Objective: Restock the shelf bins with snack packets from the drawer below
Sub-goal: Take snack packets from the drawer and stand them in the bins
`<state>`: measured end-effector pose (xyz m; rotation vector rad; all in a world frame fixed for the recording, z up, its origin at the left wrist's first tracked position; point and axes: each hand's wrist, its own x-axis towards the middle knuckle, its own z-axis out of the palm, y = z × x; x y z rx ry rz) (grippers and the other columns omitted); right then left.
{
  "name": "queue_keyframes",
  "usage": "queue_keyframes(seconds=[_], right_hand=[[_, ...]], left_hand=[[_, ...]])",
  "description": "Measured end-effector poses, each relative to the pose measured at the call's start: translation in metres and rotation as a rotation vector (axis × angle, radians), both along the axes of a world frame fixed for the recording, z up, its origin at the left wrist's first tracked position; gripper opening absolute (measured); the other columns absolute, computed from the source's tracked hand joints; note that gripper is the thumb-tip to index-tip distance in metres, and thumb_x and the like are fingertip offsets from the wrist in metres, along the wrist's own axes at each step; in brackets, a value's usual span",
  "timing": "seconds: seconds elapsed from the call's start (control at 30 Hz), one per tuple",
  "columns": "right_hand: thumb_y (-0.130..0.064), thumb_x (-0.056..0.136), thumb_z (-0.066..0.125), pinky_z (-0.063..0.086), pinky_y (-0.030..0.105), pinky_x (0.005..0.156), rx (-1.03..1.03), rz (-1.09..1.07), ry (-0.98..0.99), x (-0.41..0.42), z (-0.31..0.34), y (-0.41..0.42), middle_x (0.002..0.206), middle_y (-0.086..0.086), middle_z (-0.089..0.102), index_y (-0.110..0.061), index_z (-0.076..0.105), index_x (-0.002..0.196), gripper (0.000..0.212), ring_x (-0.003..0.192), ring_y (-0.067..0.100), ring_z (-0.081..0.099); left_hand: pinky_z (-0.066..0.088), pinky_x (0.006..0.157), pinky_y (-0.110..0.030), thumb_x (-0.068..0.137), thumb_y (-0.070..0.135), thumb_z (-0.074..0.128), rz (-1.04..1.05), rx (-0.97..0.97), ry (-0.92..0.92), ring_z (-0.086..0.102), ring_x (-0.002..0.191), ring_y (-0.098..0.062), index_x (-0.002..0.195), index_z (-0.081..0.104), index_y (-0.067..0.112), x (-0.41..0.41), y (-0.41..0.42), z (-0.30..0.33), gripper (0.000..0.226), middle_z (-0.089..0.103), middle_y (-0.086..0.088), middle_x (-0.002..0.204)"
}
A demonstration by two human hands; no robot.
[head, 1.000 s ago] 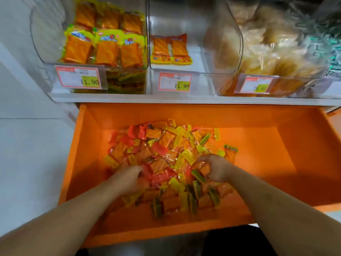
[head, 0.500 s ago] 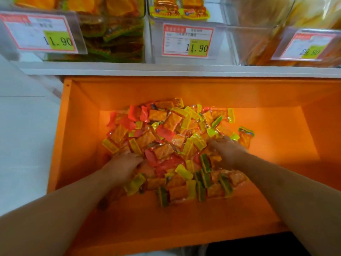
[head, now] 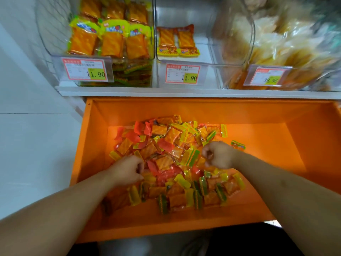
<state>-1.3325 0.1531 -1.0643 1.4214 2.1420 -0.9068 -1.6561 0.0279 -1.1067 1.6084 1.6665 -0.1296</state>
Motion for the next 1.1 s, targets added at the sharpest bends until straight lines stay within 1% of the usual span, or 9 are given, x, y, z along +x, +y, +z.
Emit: queue_keyframes(seconds=[0.07, 0.23, 0.33, 0.43, 0.53, 0.67, 0.77, 0.93, 1.1], right_hand=[[-0.007, 0.085, 0.079, 0.043, 0.021, 0.057, -0.031, -0.056, 0.076, -0.012, 0.025, 0.001, 0.076, 0.002, 0.069, -0.009, 0.068, 0.089, 0.012, 0.071, 0.015, 0.056], [-0.014, 0.084, 0.086, 0.041, 0.026, 0.061, 0.030, -0.184, 0.371, -0.037, 0.114, 0.000, 0.074, -0.004, 0.056, -0.012, 0.063, 0.084, 0.023, 0.067, 0.011, 0.048], [-0.005, 0.088, 0.080, 0.036, 0.024, 0.054, 0.010, -0.275, 0.580, -0.049, 0.174, -0.013, 0.074, 0.007, 0.046, -0.014, 0.055, 0.080, 0.028, 0.065, 0.013, 0.042], [0.002, 0.092, 0.072, 0.031, 0.021, 0.050, 0.021, -0.347, 0.770, -0.058, 0.222, -0.034, 0.072, 0.009, 0.033, -0.012, 0.050, 0.079, 0.030, 0.055, 0.008, 0.036], [-0.007, 0.093, 0.075, 0.026, 0.022, 0.050, 0.070, -0.399, 0.914, -0.067, 0.248, -0.055, 0.068, 0.001, 0.026, -0.022, 0.044, 0.071, 0.041, 0.059, 0.012, 0.026], [-0.012, 0.094, 0.075, 0.021, 0.030, 0.055, 0.065, -0.493, 1.084, -0.089, 0.255, -0.077, 0.068, -0.002, 0.022, -0.020, 0.043, 0.074, 0.039, 0.062, 0.013, 0.023], [-0.022, 0.092, 0.078, 0.027, 0.035, 0.060, 0.064, -0.573, 1.155, -0.109, 0.251, -0.085, 0.070, 0.017, 0.026, -0.002, 0.046, 0.084, 0.039, 0.067, 0.023, 0.028], [-0.033, 0.090, 0.079, 0.033, 0.040, 0.066, 0.066, -0.607, 1.156, -0.124, 0.245, -0.079, 0.075, 0.010, 0.041, -0.001, 0.053, 0.091, 0.041, 0.071, 0.024, 0.037], [-0.016, 0.095, 0.075, 0.047, 0.034, 0.054, -0.061, -0.626, 1.214, -0.130, 0.246, -0.073, 0.076, 0.017, 0.052, -0.007, 0.067, 0.086, 0.015, 0.070, 0.027, 0.052]], left_hand=[[0.041, 0.060, -0.020, 0.085, 0.020, 0.082, 0.087, 0.032, -0.052, 0.063, 0.085, -0.012, 0.085, 0.061, 0.028, 0.003, 0.005, 0.020, 0.023, 0.062, 0.009, 0.089], [0.045, 0.042, -0.018, 0.091, 0.007, 0.076, 0.437, 0.033, -0.433, 0.062, 0.054, -0.006, 0.103, 0.065, 0.016, 0.015, 0.028, 0.099, 0.018, 0.072, -0.007, 0.088], [0.053, 0.050, -0.028, 0.093, 0.008, 0.074, 0.585, 0.086, -0.655, 0.064, 0.072, -0.023, 0.110, 0.071, 0.008, 0.019, 0.034, 0.162, 0.017, 0.074, -0.013, 0.093], [0.062, 0.072, -0.053, 0.093, 0.013, 0.075, 0.637, 0.211, -0.793, 0.070, 0.086, -0.032, 0.105, 0.076, 0.016, 0.022, 0.030, 0.224, 0.013, 0.077, -0.017, 0.101], [0.059, 0.079, -0.049, 0.093, 0.019, 0.075, 0.683, 0.311, -0.904, 0.071, 0.082, -0.025, 0.097, 0.078, 0.020, 0.017, 0.021, 0.267, 0.005, 0.077, -0.019, 0.099], [0.053, 0.101, -0.055, 0.091, 0.026, 0.076, 0.780, 0.359, -1.007, 0.073, 0.104, -0.033, 0.100, 0.079, 0.024, 0.007, 0.007, 0.294, 0.009, 0.079, -0.011, 0.104], [0.057, 0.087, -0.049, 0.088, 0.036, 0.077, 0.818, 0.378, -1.034, 0.072, 0.094, -0.029, 0.103, 0.076, 0.023, 0.006, 0.004, 0.301, 0.020, 0.077, -0.007, 0.097], [0.057, 0.079, -0.043, 0.100, 0.033, 0.061, 0.770, 0.242, -1.179, 0.075, 0.087, -0.023, 0.111, 0.073, 0.015, 0.007, 0.003, 0.309, 0.025, 0.077, -0.008, 0.098], [0.059, 0.094, -0.043, 0.087, 0.020, 0.079, 0.685, 0.300, -0.952, 0.075, 0.101, -0.015, 0.119, 0.071, 0.035, 0.006, 0.008, 0.301, 0.036, 0.079, 0.001, 0.109]])
